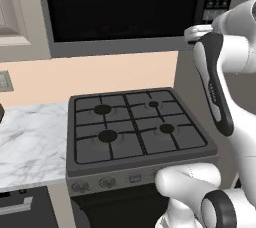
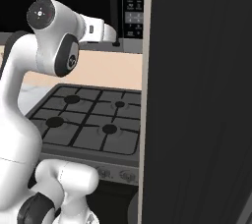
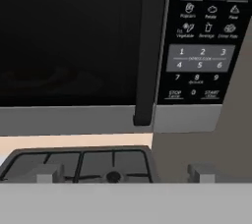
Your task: Retrieve the reheated potato from the microwave, then place the potato, cheese, and condiment on the cutting board.
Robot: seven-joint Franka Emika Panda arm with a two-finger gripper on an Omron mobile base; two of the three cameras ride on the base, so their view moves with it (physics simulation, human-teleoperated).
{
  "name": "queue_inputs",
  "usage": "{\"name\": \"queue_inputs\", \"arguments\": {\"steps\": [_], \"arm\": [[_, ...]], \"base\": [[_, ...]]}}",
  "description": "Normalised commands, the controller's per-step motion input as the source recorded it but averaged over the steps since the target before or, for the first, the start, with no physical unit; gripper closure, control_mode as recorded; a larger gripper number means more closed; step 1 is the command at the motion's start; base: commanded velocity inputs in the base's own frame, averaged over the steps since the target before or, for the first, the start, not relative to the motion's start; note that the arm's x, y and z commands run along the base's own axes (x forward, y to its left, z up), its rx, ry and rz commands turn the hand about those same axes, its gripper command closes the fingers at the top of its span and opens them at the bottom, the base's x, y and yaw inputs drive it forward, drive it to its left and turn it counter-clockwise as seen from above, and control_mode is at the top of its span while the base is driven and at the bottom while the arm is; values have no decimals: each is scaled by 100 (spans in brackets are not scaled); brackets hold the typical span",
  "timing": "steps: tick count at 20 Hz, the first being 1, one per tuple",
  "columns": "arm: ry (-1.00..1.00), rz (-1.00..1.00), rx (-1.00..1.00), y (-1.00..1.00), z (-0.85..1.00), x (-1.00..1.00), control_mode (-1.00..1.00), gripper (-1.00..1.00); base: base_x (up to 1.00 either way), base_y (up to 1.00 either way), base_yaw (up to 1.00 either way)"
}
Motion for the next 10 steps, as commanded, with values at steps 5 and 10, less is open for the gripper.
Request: {"name": "queue_inputs", "arguments": {"steps": [5, 10], "arm": [[-12, 0, -3, -16, 8, 16, -100, -100], [-3, 0, 0, -16, 14, 27, -100, -100]], "base": [[0, 0, 0], [0, 0, 0]]}}
